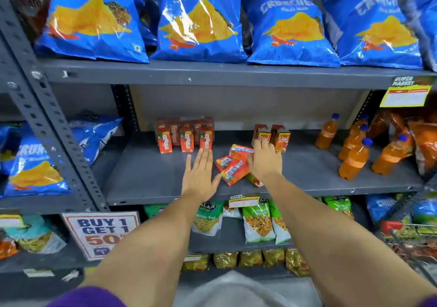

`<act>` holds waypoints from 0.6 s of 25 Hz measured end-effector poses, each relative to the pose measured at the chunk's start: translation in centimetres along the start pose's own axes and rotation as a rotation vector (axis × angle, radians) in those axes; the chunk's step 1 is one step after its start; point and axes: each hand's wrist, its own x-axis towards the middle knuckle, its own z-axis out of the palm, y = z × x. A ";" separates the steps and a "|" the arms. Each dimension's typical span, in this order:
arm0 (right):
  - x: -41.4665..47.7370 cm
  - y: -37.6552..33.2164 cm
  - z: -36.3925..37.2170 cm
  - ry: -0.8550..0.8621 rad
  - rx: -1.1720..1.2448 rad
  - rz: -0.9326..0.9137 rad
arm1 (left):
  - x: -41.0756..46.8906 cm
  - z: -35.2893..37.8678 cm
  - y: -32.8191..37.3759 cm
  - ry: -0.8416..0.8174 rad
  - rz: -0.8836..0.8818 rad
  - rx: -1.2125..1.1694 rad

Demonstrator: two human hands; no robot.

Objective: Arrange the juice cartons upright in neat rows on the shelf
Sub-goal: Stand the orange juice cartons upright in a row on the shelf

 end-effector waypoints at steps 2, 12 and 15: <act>1.5 0.8 1.2 -0.087 0.054 0.104 | 0.7 1.4 0.0 -0.119 -0.025 0.009; 8.1 1.1 4.9 -0.295 0.057 -0.065 | 2.2 5.8 -3.4 -0.484 -0.214 -0.158; 10.2 0.2 5.2 -0.451 0.081 -0.148 | 2.0 5.7 -5.0 -0.499 -0.188 -0.156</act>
